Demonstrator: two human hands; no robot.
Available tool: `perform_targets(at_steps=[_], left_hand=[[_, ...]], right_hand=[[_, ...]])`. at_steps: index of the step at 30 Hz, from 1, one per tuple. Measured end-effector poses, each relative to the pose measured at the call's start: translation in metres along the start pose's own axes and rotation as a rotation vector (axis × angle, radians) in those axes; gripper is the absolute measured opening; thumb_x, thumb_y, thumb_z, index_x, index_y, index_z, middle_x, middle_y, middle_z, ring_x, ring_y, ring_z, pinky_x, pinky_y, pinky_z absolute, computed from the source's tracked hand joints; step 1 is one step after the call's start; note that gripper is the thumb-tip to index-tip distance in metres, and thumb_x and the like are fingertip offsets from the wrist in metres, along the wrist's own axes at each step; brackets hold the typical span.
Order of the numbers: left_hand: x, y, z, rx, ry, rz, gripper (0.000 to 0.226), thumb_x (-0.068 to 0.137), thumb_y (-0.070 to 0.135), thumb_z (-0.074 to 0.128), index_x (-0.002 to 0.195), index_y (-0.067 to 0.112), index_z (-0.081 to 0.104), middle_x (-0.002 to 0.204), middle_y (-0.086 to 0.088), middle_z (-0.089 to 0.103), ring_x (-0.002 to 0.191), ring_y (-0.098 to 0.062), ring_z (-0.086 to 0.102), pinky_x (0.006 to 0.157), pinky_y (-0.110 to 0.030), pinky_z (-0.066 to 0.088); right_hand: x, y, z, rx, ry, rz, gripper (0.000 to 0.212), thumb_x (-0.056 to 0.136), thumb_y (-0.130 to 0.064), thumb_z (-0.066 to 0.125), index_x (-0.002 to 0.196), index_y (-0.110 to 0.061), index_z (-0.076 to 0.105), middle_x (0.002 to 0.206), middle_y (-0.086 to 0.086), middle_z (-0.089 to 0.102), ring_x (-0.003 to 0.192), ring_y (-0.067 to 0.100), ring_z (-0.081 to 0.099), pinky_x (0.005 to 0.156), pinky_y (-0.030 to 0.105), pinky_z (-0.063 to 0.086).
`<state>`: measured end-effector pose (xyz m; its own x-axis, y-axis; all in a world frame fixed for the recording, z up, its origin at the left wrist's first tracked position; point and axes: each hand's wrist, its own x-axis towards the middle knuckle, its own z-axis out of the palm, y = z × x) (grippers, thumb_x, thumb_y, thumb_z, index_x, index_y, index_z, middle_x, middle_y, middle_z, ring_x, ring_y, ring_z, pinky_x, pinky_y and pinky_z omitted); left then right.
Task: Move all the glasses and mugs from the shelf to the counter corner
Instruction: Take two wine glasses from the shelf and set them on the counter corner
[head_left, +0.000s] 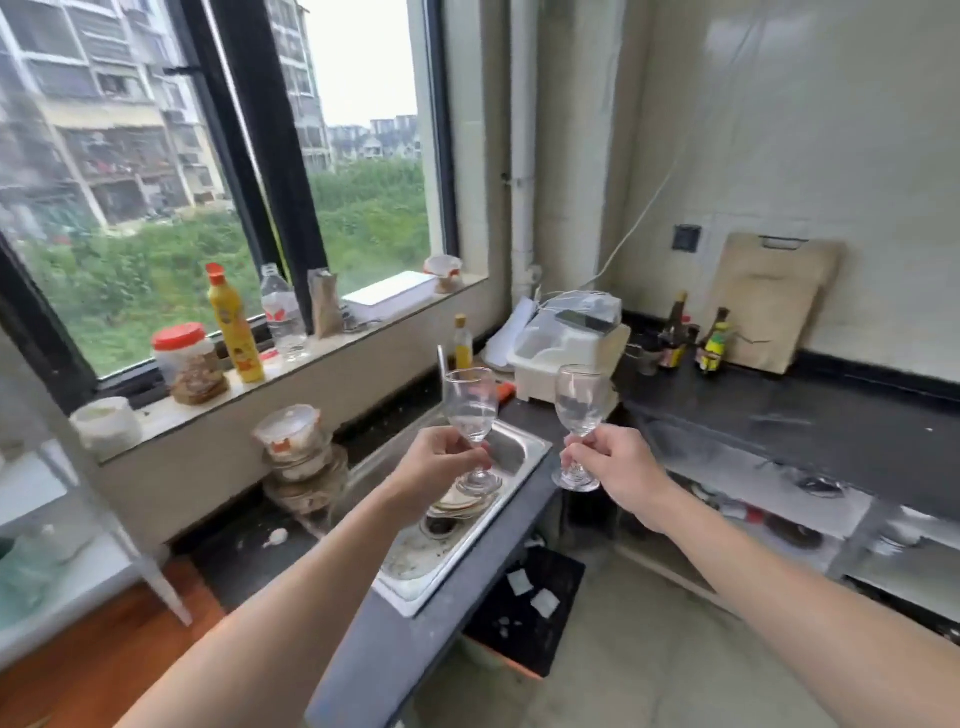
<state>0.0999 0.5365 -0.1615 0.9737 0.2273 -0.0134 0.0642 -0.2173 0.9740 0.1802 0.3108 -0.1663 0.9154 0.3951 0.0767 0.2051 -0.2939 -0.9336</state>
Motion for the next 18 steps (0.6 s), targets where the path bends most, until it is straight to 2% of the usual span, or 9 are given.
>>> perform_targets(at_steps=[2, 4, 7, 9, 11, 12, 14, 16, 18], left_hand=[[0.027, 0.016, 0.062, -0.007, -0.066, 0.035, 0.009, 0.08, 0.002, 0.071, 0.087, -0.002, 0.068, 0.083, -0.017, 0.067, 0.08, -0.025, 0.06, 0.081, -0.038, 0.045], [0.049, 0.03, 0.12, -0.034, -0.131, 0.045, 0.015, 0.076, 0.006, 0.074, 0.086, -0.003, 0.069, 0.08, -0.015, 0.064, 0.074, -0.021, 0.057, 0.074, -0.033, 0.042], [0.082, 0.045, 0.206, -0.081, -0.231, 0.051, 0.016, 0.076, 0.005, 0.073, 0.086, -0.006, 0.067, 0.078, -0.012, 0.065, 0.073, -0.016, 0.06, 0.071, -0.025, 0.044], [0.101, 0.052, 0.259, -0.073, -0.298, 0.051, 0.005, 0.081, 0.002, 0.07, 0.082, -0.003, 0.069, 0.079, -0.012, 0.068, 0.082, -0.016, 0.064, 0.075, -0.025, 0.046], [0.12, 0.059, 0.306, -0.034, -0.36, 0.053, 0.008, 0.083, 0.005, 0.069, 0.078, -0.001, 0.071, 0.085, -0.018, 0.069, 0.09, -0.02, 0.063, 0.082, -0.032, 0.044], [0.13, 0.063, 0.328, -0.019, -0.383, 0.058, 0.009, 0.083, 0.006, 0.07, 0.079, -0.002, 0.072, 0.089, -0.021, 0.069, 0.09, -0.022, 0.062, 0.083, -0.034, 0.044], [0.153, 0.072, 0.368, 0.005, -0.426, 0.074, 0.009, 0.082, 0.006, 0.07, 0.081, -0.003, 0.072, 0.092, -0.021, 0.07, 0.087, -0.024, 0.062, 0.082, -0.035, 0.045], [0.176, 0.079, 0.406, 0.023, -0.48, 0.084, 0.01, 0.083, 0.006, 0.069, 0.084, -0.004, 0.071, 0.085, -0.015, 0.068, 0.08, -0.021, 0.061, 0.078, -0.033, 0.046], [0.203, 0.084, 0.444, 0.042, -0.52, 0.079, 0.009, 0.084, 0.007, 0.069, 0.087, -0.001, 0.072, 0.083, -0.01, 0.069, 0.079, -0.019, 0.063, 0.08, -0.033, 0.049]], right_hand=[[0.0, 0.02, -0.061, -0.003, 0.076, 0.016, 0.011, 0.092, -0.006, 0.059, 0.09, 0.0, 0.068, 0.08, 0.005, 0.07, 0.067, -0.004, 0.061, 0.065, 0.014, 0.042], [0.0, 0.04, -0.117, -0.005, 0.136, 0.034, 0.01, 0.092, -0.006, 0.06, 0.095, -0.001, 0.067, 0.082, 0.009, 0.071, 0.059, -0.005, 0.06, 0.059, 0.008, 0.041], [-0.003, 0.071, -0.195, -0.041, 0.197, 0.074, 0.006, 0.089, -0.008, 0.063, 0.088, -0.005, 0.068, 0.089, 0.011, 0.073, 0.064, 0.002, 0.061, 0.056, 0.008, 0.04], [-0.007, 0.093, -0.243, -0.034, 0.249, 0.117, 0.006, 0.09, -0.006, 0.062, 0.086, -0.005, 0.067, 0.09, 0.013, 0.073, 0.075, 0.012, 0.064, 0.065, 0.016, 0.047], [-0.011, 0.113, -0.284, -0.028, 0.294, 0.159, 0.008, 0.091, -0.004, 0.06, 0.086, -0.006, 0.065, 0.088, 0.015, 0.072, 0.084, 0.02, 0.065, 0.078, 0.031, 0.05], [-0.01, 0.123, -0.304, -0.03, 0.316, 0.169, 0.009, 0.091, -0.004, 0.059, 0.085, -0.007, 0.064, 0.087, 0.015, 0.071, 0.085, 0.02, 0.064, 0.078, 0.031, 0.05], [-0.008, 0.144, -0.341, -0.031, 0.372, 0.18, 0.008, 0.091, -0.002, 0.058, 0.087, -0.006, 0.064, 0.083, 0.013, 0.071, 0.082, 0.018, 0.064, 0.072, 0.019, 0.048], [-0.004, 0.164, -0.374, -0.034, 0.432, 0.199, 0.007, 0.091, -0.002, 0.058, 0.094, -0.002, 0.065, 0.082, 0.011, 0.071, 0.077, 0.015, 0.065, 0.065, 0.009, 0.047], [0.003, 0.186, -0.403, -0.03, 0.482, 0.228, 0.009, 0.091, -0.002, 0.059, 0.097, -0.003, 0.065, 0.084, 0.01, 0.071, 0.076, 0.012, 0.065, 0.065, 0.008, 0.047]])
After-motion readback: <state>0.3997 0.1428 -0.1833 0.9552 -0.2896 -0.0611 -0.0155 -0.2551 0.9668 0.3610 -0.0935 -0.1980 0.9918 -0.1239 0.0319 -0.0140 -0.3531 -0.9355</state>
